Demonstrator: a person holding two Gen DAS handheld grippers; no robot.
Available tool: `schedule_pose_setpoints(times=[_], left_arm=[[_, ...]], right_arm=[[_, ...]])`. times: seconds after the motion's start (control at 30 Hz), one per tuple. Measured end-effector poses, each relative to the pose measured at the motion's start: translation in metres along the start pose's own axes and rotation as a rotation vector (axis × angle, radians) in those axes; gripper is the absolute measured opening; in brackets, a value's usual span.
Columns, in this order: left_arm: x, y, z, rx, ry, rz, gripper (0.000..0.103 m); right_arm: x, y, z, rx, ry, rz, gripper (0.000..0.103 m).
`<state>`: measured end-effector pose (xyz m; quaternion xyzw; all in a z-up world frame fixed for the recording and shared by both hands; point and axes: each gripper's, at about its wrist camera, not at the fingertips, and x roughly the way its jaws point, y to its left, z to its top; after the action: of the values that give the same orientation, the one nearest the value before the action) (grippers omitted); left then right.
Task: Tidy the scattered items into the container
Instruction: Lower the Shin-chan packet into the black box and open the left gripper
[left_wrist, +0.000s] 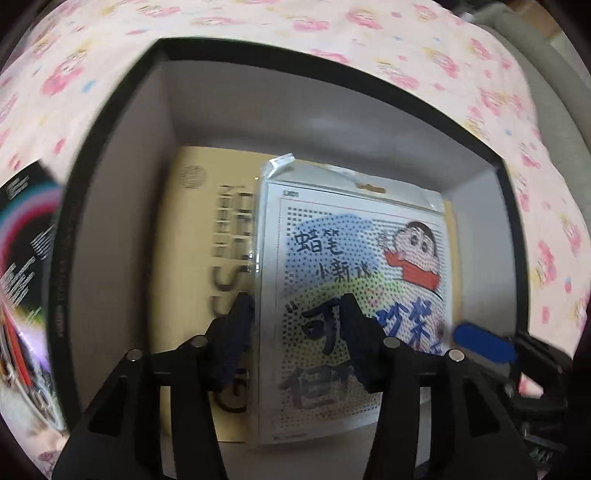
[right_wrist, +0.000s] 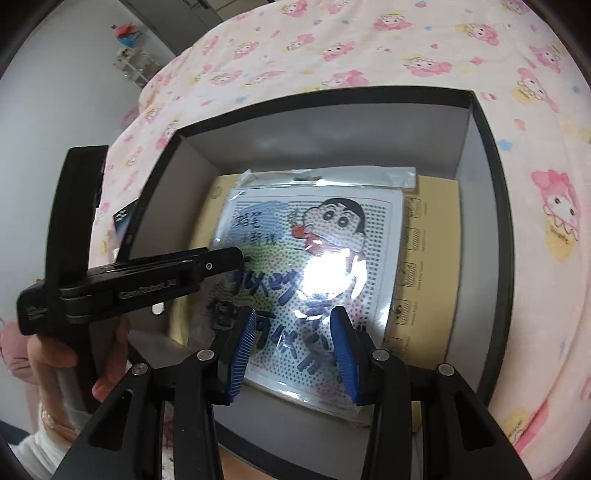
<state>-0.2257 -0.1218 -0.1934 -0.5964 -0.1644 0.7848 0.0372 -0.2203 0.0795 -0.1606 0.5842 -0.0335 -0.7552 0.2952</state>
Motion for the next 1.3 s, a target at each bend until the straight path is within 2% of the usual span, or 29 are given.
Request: schedule_pose_setpoints(times=[0.1,0.2,0.27,0.33,0.4,0.53,0.63,0.73,0.87,0.97,1.0,1.1,1.2,1.3], left_arm=[[0.005,-0.012,-0.004,0.037,0.060,-0.182,0.052],[-0.020,-0.010,-0.004,0.040,-0.082,-0.101,0.049],[-0.027,-0.003,-0.004,0.011,-0.120,-0.069,0.049],[-0.019,0.004,-0.003,-0.028,-0.088,-0.054,0.040],[-0.009,0.011,-0.011,-0.038,-0.040,-0.041,0.037],[0.005,-0.001,-0.013,0.006,0.037,-0.029,0.033],[0.009,0.000,-0.020,0.022,0.079,-0.084,0.034],[0.009,-0.007,-0.021,0.046,0.068,-0.081,0.036],[0.002,0.007,-0.023,-0.008,0.044,-0.144,0.036],[-0.008,0.015,-0.025,-0.027,0.000,-0.074,0.033],[-0.006,0.013,-0.024,-0.026,0.006,-0.067,0.033],[0.006,0.008,-0.025,-0.013,0.071,-0.110,0.033],[0.006,-0.004,-0.019,0.039,0.087,-0.078,0.033],[0.006,0.002,-0.016,0.006,0.098,-0.135,0.038]], right_arm=[[-0.003,-0.003,0.002,0.009,-0.011,-0.006,0.038],[-0.008,-0.002,0.002,-0.004,-0.031,-0.003,0.038],[-0.007,-0.005,0.001,-0.004,-0.024,-0.001,0.038],[-0.001,-0.008,0.002,0.017,-0.007,-0.003,0.037],[0.002,-0.008,0.003,0.017,0.004,0.002,0.037],[0.003,-0.006,-0.001,0.007,0.014,0.000,0.037],[0.004,-0.009,-0.001,0.022,0.016,0.002,0.037],[0.003,-0.009,-0.001,0.027,0.011,-0.016,0.037],[0.001,-0.007,-0.002,0.017,0.004,-0.024,0.037],[0.002,-0.007,-0.003,0.021,0.008,-0.025,0.037],[0.003,-0.006,-0.004,0.019,0.012,-0.025,0.037],[0.012,-0.006,-0.006,0.021,0.045,-0.007,0.037],[0.030,-0.011,-0.008,0.067,0.116,0.072,0.038],[0.031,-0.011,-0.009,0.070,0.114,0.074,0.037]])
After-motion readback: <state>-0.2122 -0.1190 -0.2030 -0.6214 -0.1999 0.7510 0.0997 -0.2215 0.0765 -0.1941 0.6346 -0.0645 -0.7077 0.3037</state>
